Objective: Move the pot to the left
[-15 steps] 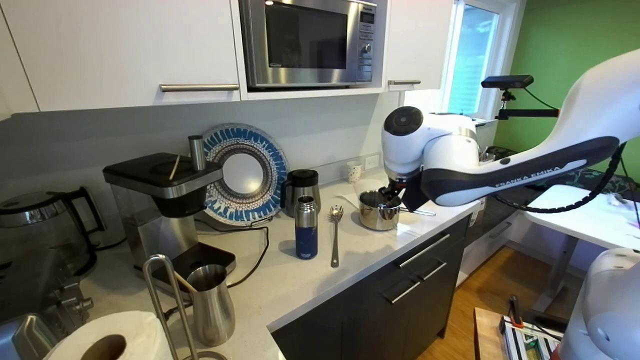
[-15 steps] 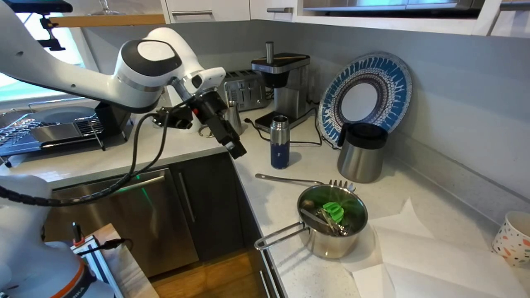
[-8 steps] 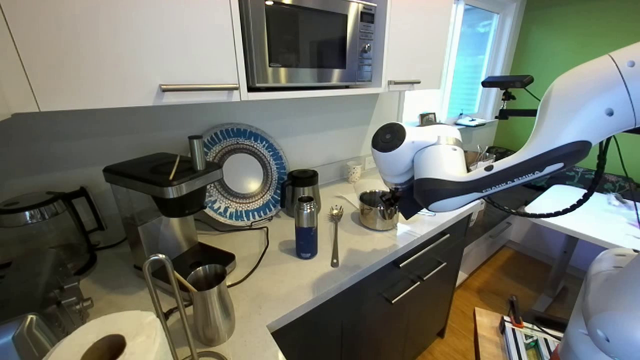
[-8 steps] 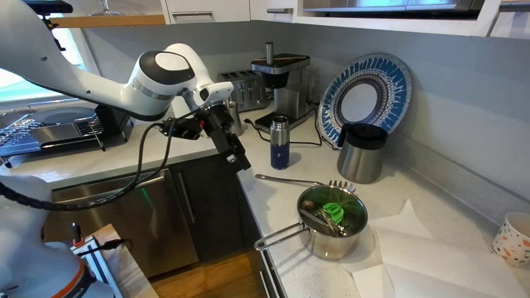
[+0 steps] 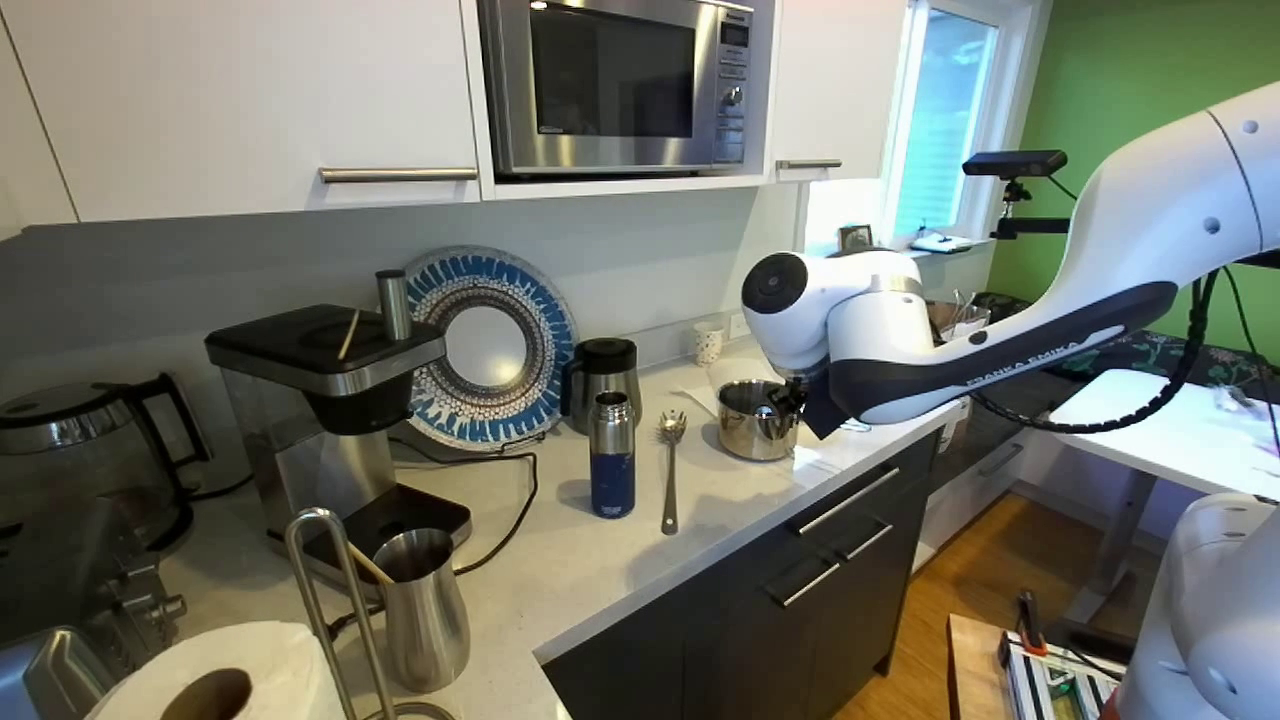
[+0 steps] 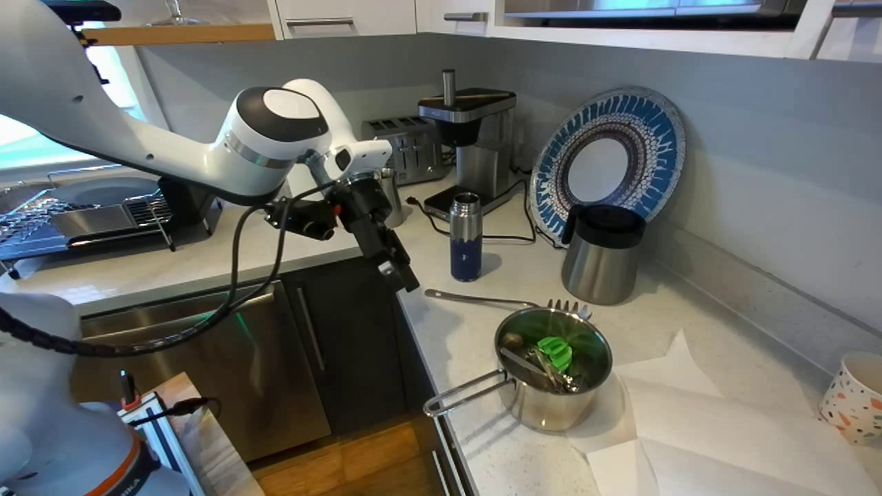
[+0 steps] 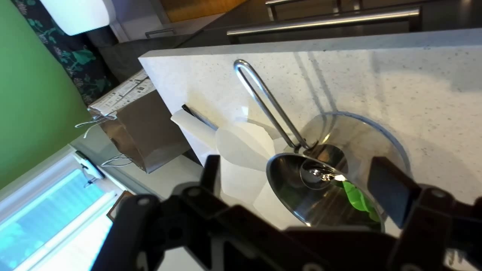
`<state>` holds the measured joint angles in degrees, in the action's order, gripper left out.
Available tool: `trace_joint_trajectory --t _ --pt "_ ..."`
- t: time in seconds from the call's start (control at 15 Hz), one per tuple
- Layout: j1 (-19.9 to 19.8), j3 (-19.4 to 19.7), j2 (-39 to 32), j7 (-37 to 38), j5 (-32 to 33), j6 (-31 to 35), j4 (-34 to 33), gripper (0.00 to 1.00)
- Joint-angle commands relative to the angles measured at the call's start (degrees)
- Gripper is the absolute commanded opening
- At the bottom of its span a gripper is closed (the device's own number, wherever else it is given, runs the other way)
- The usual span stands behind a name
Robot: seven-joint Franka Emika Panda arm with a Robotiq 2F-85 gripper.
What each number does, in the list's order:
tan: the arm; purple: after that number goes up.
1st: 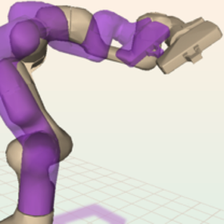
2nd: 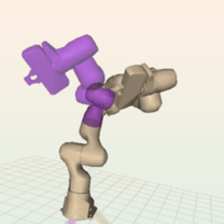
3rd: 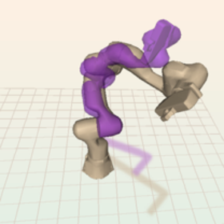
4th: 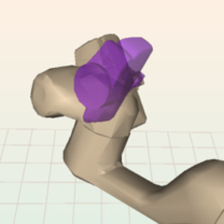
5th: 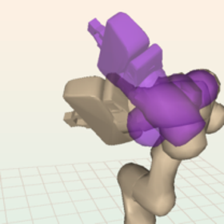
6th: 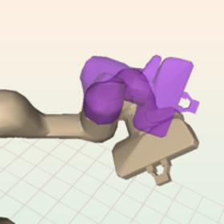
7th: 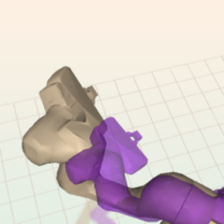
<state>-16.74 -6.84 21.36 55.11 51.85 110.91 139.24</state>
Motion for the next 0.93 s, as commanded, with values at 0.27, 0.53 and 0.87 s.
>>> trace_joint_trajectory --t 0.27,0.53,0.87 --pt "4.56 6.16 -10.75 1.98 6.25 -7.61 -3.68 1.0" --pt "5.26 9.21 -15.79 1.42 7.56 -7.07 -7.07 1.0" --pt "5.83 11.57 -20.92 -0.57 8.42 -7.06 -10.21 1.0"
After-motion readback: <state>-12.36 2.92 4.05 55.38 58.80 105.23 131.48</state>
